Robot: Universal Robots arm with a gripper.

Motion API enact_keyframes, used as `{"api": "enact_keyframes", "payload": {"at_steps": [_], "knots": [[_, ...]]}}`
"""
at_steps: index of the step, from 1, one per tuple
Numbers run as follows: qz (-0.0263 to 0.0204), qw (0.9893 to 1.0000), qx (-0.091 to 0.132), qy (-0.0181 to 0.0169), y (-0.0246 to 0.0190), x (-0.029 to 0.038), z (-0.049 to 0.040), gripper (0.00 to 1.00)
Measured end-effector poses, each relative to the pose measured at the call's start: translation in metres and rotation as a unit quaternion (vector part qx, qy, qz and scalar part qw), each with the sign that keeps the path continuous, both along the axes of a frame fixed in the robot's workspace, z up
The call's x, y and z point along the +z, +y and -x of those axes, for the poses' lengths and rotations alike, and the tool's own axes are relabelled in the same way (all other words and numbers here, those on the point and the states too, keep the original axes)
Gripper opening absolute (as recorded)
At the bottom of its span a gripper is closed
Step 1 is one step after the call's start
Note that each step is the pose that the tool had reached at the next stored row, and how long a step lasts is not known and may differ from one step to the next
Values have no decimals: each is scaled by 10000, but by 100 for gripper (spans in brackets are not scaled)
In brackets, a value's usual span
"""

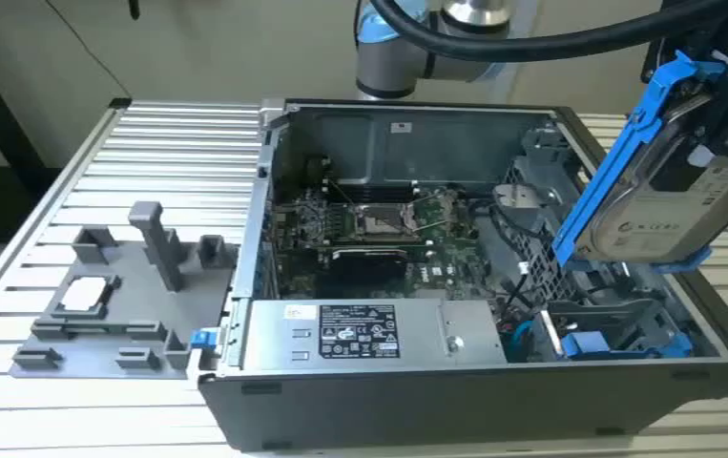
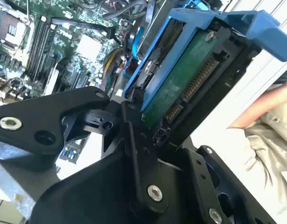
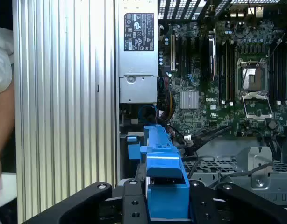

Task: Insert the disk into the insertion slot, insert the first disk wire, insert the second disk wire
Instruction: 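Insert the disk into the insertion slot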

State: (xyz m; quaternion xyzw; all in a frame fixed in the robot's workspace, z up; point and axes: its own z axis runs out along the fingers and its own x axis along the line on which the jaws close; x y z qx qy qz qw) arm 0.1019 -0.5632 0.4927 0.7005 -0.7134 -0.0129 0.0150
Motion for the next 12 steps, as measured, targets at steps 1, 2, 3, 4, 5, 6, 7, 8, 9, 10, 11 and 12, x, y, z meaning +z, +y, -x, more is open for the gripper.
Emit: {"api": "enact_keyframes", "payload": {"at_steps": [1,2,3,4,5,6,7,8,9,10,11,12], "knots": [[0,10000,0,0,0,0,0,32],[0,10000,0,0,0,0,0,32],[0,10000,0,0,0,0,0,32],[0,10000,0,0,0,0,0,32],[0,10000,0,0,0,0,0,32],[0,10000,0,0,0,0,0,32],[0,10000,0,0,0,0,0,32],[0,10000,0,0,0,0,0,32],[0,10000,0,0,0,0,0,32],[0,10000,1,0,0,0,0,32],[0,10000,1,0,0,-2,0,32],[-1,10000,1,0,0,-7,0,32]]}}
